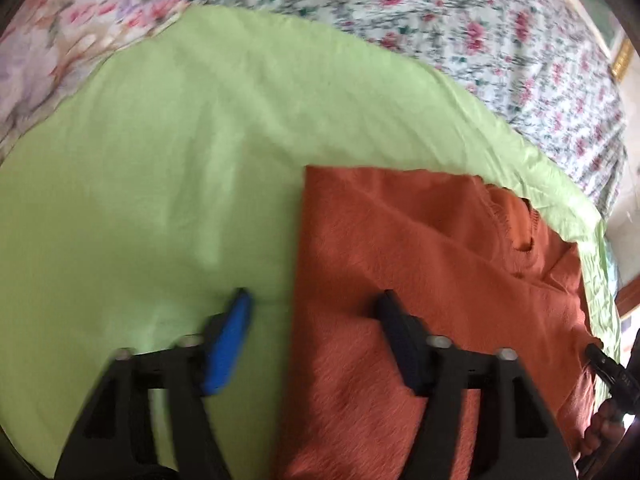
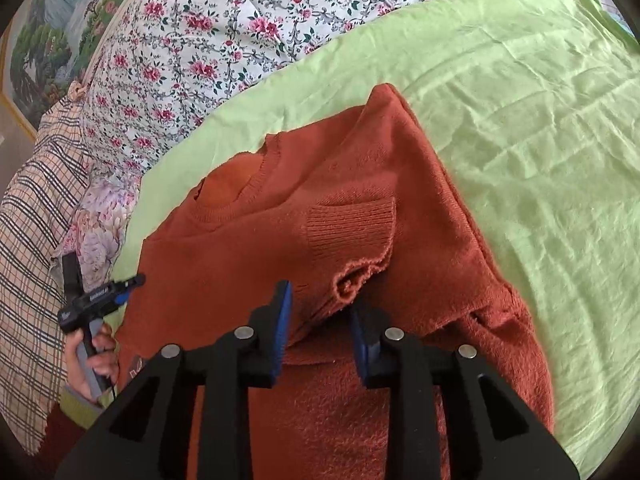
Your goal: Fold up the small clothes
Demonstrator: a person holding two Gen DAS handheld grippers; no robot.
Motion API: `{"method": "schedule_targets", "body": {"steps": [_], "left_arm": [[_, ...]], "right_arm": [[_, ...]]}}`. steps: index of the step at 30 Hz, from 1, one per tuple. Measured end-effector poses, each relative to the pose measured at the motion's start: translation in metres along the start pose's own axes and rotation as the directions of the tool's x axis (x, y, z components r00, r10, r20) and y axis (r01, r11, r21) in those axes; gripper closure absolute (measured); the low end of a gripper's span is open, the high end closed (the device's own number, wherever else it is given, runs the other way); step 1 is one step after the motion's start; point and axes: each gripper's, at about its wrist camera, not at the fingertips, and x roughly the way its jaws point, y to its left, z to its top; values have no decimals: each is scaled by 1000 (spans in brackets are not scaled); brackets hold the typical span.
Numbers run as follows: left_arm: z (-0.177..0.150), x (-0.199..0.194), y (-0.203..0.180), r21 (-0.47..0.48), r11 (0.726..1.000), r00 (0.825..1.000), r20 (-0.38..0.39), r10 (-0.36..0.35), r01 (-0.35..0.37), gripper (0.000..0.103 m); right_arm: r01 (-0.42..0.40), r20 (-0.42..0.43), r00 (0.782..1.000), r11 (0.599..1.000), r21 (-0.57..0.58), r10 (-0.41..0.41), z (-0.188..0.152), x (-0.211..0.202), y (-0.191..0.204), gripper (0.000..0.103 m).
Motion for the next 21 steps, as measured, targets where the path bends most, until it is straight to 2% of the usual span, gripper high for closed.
{"method": "schedule_targets", "body": {"steps": [1, 2, 3, 4, 5, 6, 8, 9, 13, 15, 18, 21], "left_arm": [[1, 3, -4, 14, 1000, 1000, -9, -9, 9, 91], [1, 4, -9, 34, 999, 1000, 0, 18, -18, 91], [0, 1, -14, 52, 998, 999, 22, 46, -47, 93], [-3, -4, -20, 67, 994, 995, 64, 79, -83, 95], [-5, -11, -23, 68, 993, 991, 101, 92, -99, 95], [-7, -17, -24, 61, 992, 986, 135, 98, -107, 100], [-10, -21, -20, 35, 988, 977, 159, 146, -153, 100], [-9, -18, -16, 19, 986, 975, 150, 161, -166, 101], [-7, -6, -9, 3, 985, 978, 118, 172, -174, 100], [-6, -6, -7, 5, 983, 977, 110, 181, -182, 100], [-8, -10, -6, 6, 982, 979, 84, 186, -187, 97], [-23, -33, -6, 9, 985, 982, 75, 172, -173, 95]], "right_arm": [[3, -8, 1000, 1000, -17, -3, 1, 3, 2, 74], [6, -13, 1000, 999, -32, -6, 2, 6, 4, 75], [14, -20, 1000, 998, -58, -15, 2, 10, 8, 89], [23, -19, 1000, 996, -83, -25, 3, 11, 12, 96], [24, -10, 1000, 994, -102, -26, 5, 11, 18, 96], [21, 12, 1000, 993, -117, -19, 5, 8, 21, 96], [13, 65, 998, 989, -147, -4, 7, -1, 30, 96], [46, 77, 996, 985, -168, -34, 8, -2, 34, 96], [116, 1, 993, 982, -151, -118, 7, 18, 22, 96], [125, -35, 991, 982, -140, -131, 4, 26, 17, 96], [143, -22, 989, 983, -116, -146, 4, 18, 15, 94], [155, -2, 988, 984, -89, -156, 1, 0, 9, 91]]}}
